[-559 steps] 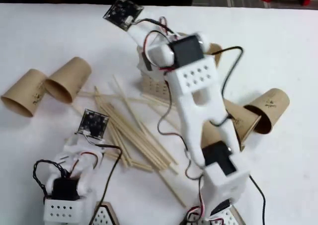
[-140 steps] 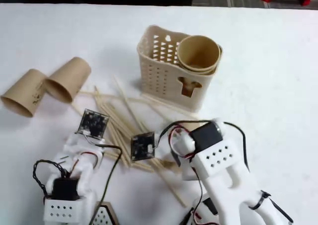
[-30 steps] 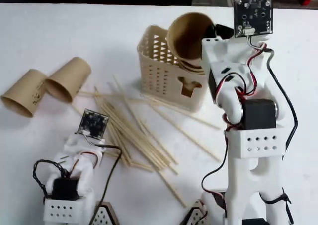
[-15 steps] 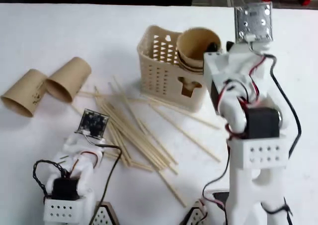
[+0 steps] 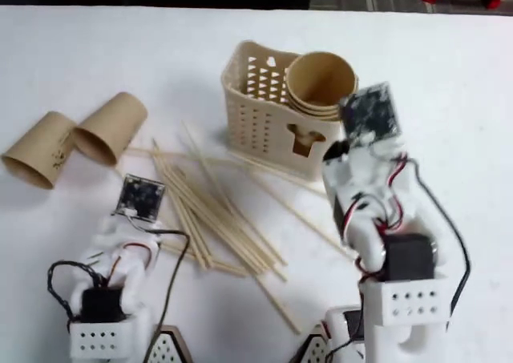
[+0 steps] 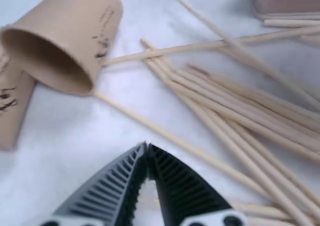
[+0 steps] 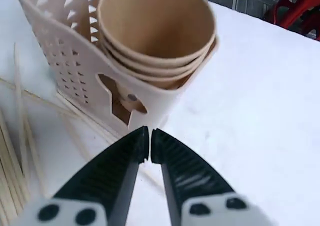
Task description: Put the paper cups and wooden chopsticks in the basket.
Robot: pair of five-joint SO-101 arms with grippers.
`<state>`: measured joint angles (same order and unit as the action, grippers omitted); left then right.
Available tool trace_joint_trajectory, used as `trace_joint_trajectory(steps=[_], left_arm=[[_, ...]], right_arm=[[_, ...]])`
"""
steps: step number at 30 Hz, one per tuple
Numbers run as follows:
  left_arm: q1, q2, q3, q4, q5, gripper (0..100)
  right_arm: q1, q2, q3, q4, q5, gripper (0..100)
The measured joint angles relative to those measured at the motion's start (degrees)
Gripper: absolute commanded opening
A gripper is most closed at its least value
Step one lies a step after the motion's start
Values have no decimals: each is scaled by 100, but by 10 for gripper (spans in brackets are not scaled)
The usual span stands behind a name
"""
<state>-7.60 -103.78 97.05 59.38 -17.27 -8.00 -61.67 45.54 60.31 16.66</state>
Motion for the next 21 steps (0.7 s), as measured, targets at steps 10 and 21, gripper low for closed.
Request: trace_joint_trajectory(steps=[10,21], left_arm=[[-1521,0,-607,0,-1266,23],[-2207,-44,-1969,352,-1925,24]], right_arm=[[-114,-1732,2620,-1371,18,25],[-185,-2075,2760,-1363,18,25]])
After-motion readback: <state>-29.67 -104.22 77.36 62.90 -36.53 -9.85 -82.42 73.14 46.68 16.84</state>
